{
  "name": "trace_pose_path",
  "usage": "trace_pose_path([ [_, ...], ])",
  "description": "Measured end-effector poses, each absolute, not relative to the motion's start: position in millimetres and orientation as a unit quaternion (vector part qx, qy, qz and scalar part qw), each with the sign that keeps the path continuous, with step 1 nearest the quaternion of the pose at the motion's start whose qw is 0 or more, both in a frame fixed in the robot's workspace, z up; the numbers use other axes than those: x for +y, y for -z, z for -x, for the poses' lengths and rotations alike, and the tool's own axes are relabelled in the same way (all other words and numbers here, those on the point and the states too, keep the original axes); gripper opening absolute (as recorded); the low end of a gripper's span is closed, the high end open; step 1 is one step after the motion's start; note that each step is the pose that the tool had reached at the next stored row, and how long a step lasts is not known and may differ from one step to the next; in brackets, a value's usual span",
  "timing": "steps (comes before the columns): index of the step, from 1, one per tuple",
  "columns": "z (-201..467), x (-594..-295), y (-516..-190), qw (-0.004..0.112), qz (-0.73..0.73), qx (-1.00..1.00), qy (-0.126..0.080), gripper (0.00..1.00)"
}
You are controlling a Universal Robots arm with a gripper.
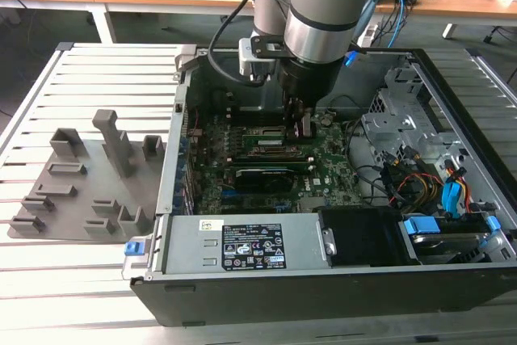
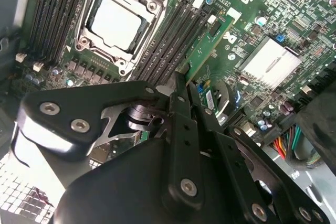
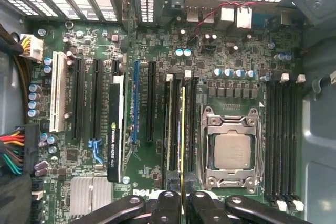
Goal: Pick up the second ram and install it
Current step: 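Insert the second ram into the second slot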
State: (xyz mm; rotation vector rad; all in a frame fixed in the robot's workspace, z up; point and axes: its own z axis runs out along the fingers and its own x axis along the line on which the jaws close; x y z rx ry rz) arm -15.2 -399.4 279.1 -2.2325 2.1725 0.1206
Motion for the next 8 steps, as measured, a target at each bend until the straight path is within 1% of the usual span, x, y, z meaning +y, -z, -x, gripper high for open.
trace_pose_path([
  [8,16.4,-391.3,-265.0,0.012,0.716,0.697,-0.039,0.14],
])
